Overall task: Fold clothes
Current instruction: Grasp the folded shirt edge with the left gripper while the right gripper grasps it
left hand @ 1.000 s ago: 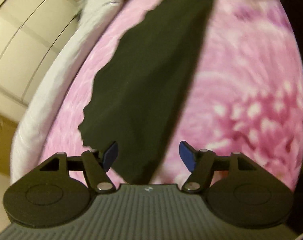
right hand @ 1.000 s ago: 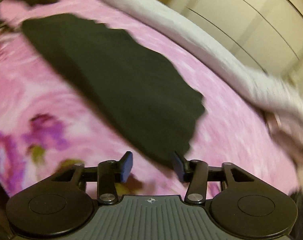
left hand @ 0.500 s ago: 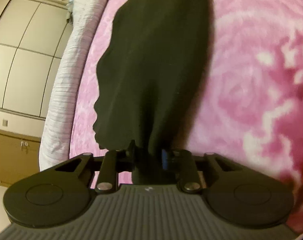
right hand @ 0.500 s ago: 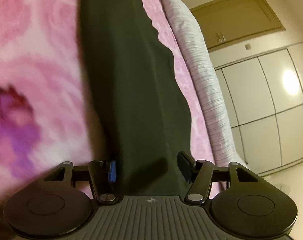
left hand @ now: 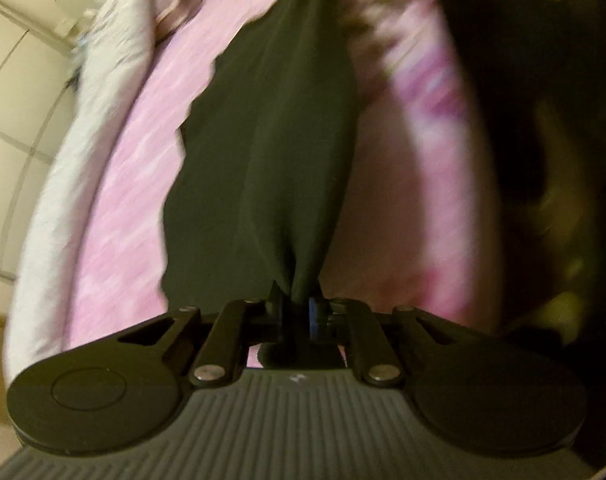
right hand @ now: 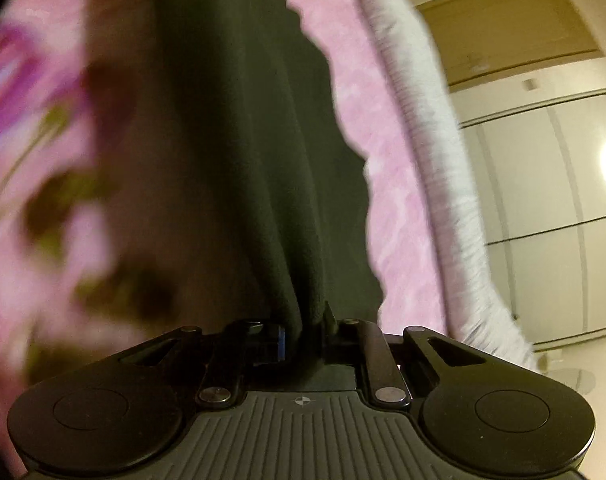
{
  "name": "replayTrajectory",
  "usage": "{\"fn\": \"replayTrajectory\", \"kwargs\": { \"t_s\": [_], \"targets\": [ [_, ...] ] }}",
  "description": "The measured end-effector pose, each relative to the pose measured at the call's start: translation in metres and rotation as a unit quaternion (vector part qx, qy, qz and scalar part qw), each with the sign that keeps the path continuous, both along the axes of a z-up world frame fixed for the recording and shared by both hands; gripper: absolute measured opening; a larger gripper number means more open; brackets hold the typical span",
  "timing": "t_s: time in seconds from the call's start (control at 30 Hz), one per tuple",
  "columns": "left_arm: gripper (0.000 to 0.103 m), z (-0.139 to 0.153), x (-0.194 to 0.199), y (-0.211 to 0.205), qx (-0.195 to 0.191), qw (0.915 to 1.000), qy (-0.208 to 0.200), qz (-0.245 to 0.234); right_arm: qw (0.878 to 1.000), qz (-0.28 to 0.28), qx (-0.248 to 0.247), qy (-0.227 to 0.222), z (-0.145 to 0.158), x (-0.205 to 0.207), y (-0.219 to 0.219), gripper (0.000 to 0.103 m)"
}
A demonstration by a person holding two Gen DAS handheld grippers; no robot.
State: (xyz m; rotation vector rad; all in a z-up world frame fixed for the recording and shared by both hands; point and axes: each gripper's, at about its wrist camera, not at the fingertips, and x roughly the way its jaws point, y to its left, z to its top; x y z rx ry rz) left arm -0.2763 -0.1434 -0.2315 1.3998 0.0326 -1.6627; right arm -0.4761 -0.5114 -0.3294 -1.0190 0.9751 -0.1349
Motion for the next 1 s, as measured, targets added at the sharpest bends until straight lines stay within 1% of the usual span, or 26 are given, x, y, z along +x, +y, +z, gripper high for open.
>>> {"fn": "replayTrajectory", "kwargs": {
  "t_s": [0.03,0.1,0.13,0.17,0.2,0.27,0.3,0.33,0.37,0.4,0.43,0.47,0.5,0.53,0.57,0.63,0.67,0.73,0.8,0.87,0.93,1.0],
  "targets": [
    [0.012,-0.001,-0.015,0.005,0.006,0.9998,0.018,-0.008,1.0,-0.005,-0.002,0.012,-0.003,-0.012,-0.005,0.013],
    [0.017,-0.007,-0.033,0.011,0.014,0.9992,0.03,-0.022,0.999,-0.026,-0.008,0.022,-0.013,-0.027,-0.007,0.015],
    [0.019,-0.01,-0.036,0.014,0.018,0.9989,0.031,-0.029,0.999,-0.038,-0.01,0.023,-0.017,-0.032,-0.007,0.016],
    [0.019,-0.011,-0.037,0.018,0.022,0.9987,0.033,-0.033,0.998,-0.049,-0.015,0.022,-0.019,-0.035,-0.005,0.021],
    [0.021,-0.01,-0.034,0.023,0.024,0.9984,0.04,-0.033,0.998,-0.059,-0.021,0.021,-0.02,-0.036,-0.002,0.024],
    [0.028,-0.004,-0.021,0.03,0.026,0.9977,0.055,-0.029,0.995,-0.091,-0.031,0.025,-0.016,-0.039,0.002,0.027],
    [0.033,0.002,-0.014,0.035,0.024,0.9973,0.064,-0.027,0.993,-0.108,-0.035,0.025,-0.013,-0.039,0.005,0.029],
    [0.036,0.008,-0.007,0.039,0.021,0.9969,0.071,-0.026,0.991,-0.125,-0.038,0.024,-0.01,-0.038,0.008,0.029],
    [0.037,0.013,0.001,0.042,0.016,0.9968,0.075,-0.024,0.989,-0.141,-0.036,0.02,-0.003,-0.037,0.014,0.03],
    [0.039,0.016,0.009,0.045,0.008,0.997,0.073,-0.021,0.987,-0.154,-0.032,0.014,0.005,-0.036,0.021,0.033],
    [0.044,0.018,0.019,0.045,-0.007,0.9978,0.064,-0.018,0.986,-0.167,-0.023,0.005,0.014,-0.034,0.029,0.037],
    [0.047,0.019,0.029,0.044,-0.021,0.9982,0.053,-0.016,0.985,-0.174,-0.008,-0.009,0.023,-0.028,0.043,0.048],
    [0.053,0.016,0.037,0.043,-0.034,0.9986,0.036,-0.018,0.984,-0.178,0.008,-0.025,0.033,-0.022,0.059,0.059],
    [0.057,0.01,0.045,0.04,-0.046,0.9986,0.008,-0.026,0.983,-0.177,0.029,-0.041,0.042,-0.014,0.073,0.063],
    [0.059,0.002,0.05,0.038,-0.056,0.9974,-0.022,-0.04,0.982,-0.175,0.051,-0.057,0.051,-0.005,0.086,0.066],
    [0.06,-0.014,0.061,0.034,-0.074,0.9916,-0.08,-0.069,0.977,-0.168,0.102,-0.084,0.066,0.013,0.113,0.067],
    [0.06,-0.021,0.067,0.032,-0.076,0.9883,-0.101,-0.085,0.973,-0.163,0.133,-0.094,0.072,0.023,0.127,0.067],
    [0.06,-0.035,0.076,0.025,-0.082,0.9804,-0.135,-0.117,0.965,-0.151,0.186,-0.109,0.08,0.044,0.151,0.068],
    [0.06,-0.047,0.082,0.018,-0.088,0.972,-0.161,-0.146,0.954,-0.137,0.24,-0.114,0.084,0.07,0.172,0.068],
    [0.06,-0.06,0.088,0.011,-0.092,0.9634,-0.182,-0.174,0.948,-0.12,0.274,-0.11,0.084,0.087,0.196,0.069],
    [0.06,-0.069,0.094,0.005,-0.095,0.9578,-0.192,-0.192,0.947,-0.096,0.292,-0.095,0.076,0.095,0.229,0.069],
    [0.06,-0.078,0.1,-0.002,-0.095,0.9536,-0.199,-0.205,0.953,-0.061,0.291,-0.06,0.065,0.109,0.247,0.07]
  ]
}}
